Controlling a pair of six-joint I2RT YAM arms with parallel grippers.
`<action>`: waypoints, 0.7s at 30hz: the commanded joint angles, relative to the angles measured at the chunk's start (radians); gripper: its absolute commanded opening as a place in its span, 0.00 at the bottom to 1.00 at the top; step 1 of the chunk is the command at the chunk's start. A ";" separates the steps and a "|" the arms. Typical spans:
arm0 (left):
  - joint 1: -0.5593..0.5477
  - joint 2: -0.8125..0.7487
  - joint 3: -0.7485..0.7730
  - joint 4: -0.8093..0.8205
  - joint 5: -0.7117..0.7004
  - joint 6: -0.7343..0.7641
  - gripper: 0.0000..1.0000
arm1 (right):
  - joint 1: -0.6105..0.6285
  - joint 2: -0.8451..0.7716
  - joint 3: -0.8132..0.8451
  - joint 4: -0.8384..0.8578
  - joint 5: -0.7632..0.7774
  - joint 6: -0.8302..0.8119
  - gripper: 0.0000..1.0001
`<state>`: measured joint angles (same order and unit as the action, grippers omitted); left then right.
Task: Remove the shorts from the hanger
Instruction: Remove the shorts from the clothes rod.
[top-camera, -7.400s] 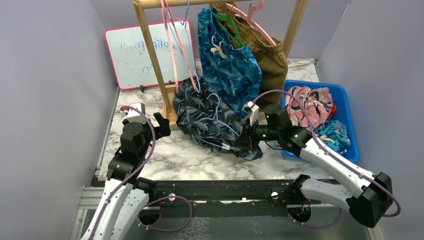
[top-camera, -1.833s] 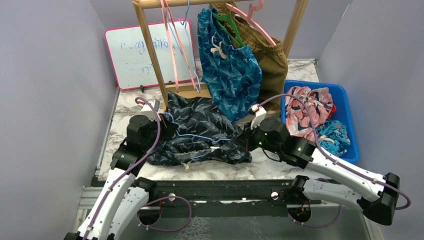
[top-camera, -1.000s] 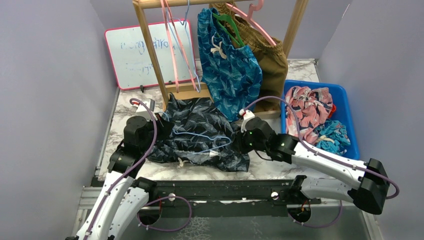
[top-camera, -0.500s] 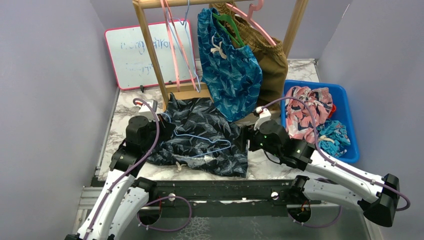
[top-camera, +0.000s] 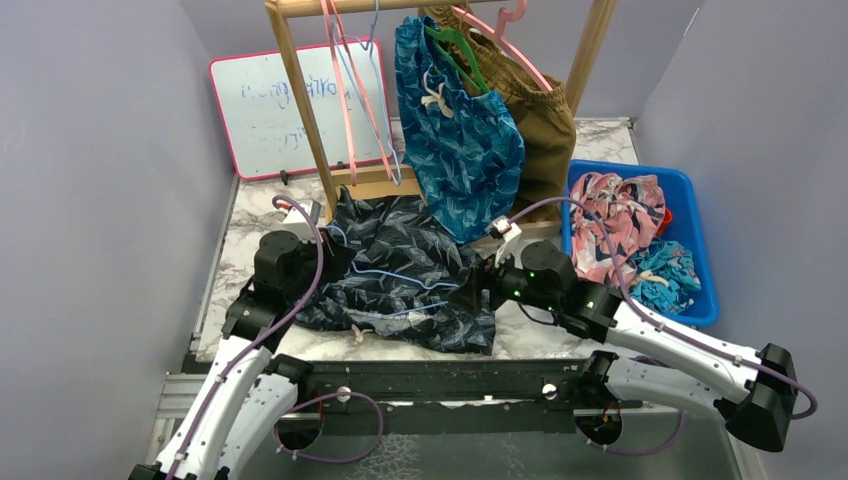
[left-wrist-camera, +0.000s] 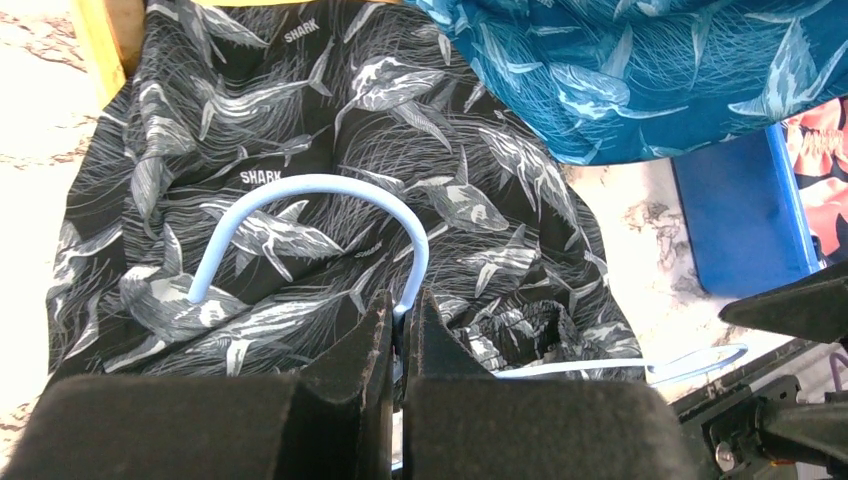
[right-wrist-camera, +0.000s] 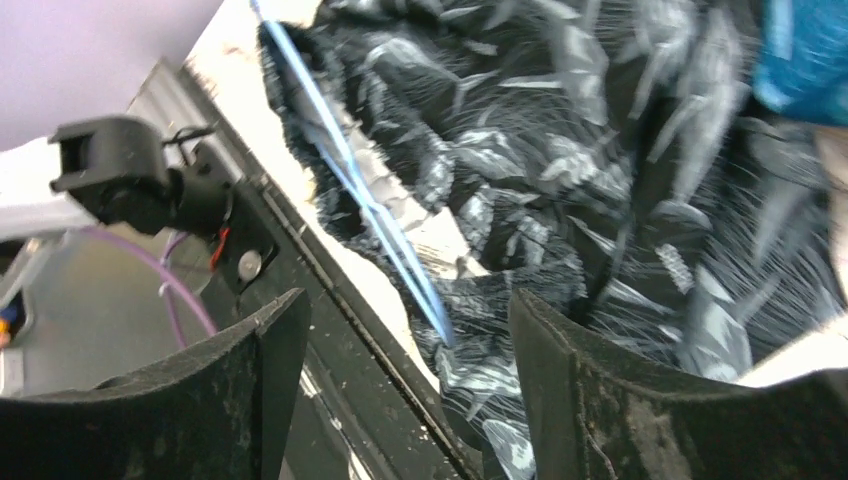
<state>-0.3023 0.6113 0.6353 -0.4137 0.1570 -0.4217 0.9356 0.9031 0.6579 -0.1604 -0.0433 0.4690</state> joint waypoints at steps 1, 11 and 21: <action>0.003 0.001 -0.018 0.077 0.091 0.024 0.00 | 0.000 0.071 0.003 0.117 -0.242 -0.068 0.71; 0.003 0.009 -0.029 0.111 0.162 0.031 0.00 | 0.000 0.152 0.044 0.103 -0.323 -0.107 0.33; 0.003 0.010 -0.028 0.106 0.149 0.023 0.45 | 0.000 0.044 0.012 0.053 -0.115 -0.078 0.01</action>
<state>-0.3023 0.6254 0.6090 -0.3374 0.2817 -0.4015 0.9367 1.0084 0.6811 -0.1104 -0.2691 0.3824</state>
